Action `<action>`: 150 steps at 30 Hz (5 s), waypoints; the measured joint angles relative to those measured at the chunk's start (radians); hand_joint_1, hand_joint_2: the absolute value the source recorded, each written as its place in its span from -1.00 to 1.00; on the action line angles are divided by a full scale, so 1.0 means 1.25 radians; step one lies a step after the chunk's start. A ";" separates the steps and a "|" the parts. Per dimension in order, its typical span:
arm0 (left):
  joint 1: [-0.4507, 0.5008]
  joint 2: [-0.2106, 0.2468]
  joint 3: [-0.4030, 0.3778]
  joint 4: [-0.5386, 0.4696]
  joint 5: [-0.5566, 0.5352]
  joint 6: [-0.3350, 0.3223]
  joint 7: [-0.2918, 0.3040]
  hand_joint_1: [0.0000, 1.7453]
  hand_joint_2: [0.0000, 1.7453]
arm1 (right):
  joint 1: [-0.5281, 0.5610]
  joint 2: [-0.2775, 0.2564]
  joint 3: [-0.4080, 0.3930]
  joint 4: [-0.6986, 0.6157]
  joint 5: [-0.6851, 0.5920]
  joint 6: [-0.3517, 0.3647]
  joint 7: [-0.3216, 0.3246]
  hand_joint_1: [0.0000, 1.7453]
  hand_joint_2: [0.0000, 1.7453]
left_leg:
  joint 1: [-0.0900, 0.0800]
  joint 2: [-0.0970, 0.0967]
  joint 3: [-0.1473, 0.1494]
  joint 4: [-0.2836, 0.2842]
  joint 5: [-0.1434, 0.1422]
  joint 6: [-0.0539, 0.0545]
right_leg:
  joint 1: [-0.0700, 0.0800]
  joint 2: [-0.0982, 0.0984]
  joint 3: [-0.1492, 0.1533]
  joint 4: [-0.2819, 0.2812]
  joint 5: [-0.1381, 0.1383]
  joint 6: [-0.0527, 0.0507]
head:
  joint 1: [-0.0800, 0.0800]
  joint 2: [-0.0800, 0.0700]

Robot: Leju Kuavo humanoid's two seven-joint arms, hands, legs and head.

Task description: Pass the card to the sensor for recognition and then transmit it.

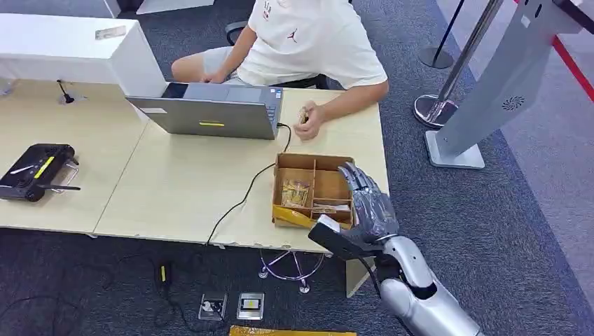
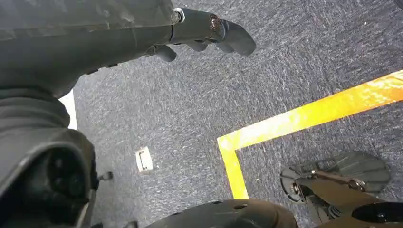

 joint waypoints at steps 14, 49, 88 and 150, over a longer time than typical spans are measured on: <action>-0.001 -0.001 -0.006 0.000 0.000 0.004 0.000 -1.00 -1.00 | -0.092 0.043 0.078 0.079 0.096 0.037 0.021 -1.00 1.00 | 0.000 0.000 0.000 0.000 0.000 0.000 | 0.000 0.000 0.000 0.000 0.000 0.000 | 0.000 0.000; -0.001 -0.002 -0.006 0.000 0.017 0.011 -0.001 -1.00 -1.00 | -0.063 0.027 0.123 0.123 0.076 0.081 0.048 -1.00 1.00 | 0.000 0.000 0.000 0.000 0.000 0.000 | 0.000 0.001 -0.001 0.000 0.000 0.000 | 0.000 0.000; -0.001 -0.002 -0.006 0.000 0.018 0.008 -0.003 -1.00 -1.00 | -0.089 0.021 0.122 0.139 0.012 0.086 0.049 1.00 1.00 | 0.000 0.000 0.000 0.000 0.000 0.000 | 0.000 0.001 -0.001 0.000 0.000 0.000 | 0.000 0.000; -0.006 -0.008 -0.044 0.000 -0.046 0.000 0.000 -1.00 -1.00 | -0.421 0.072 0.005 0.260 -0.003 0.019 0.054 1.00 1.00 | 0.000 0.000 -0.001 0.000 0.001 0.000 | 0.000 0.000 -0.001 0.000 0.001 0.000 | 0.000 0.000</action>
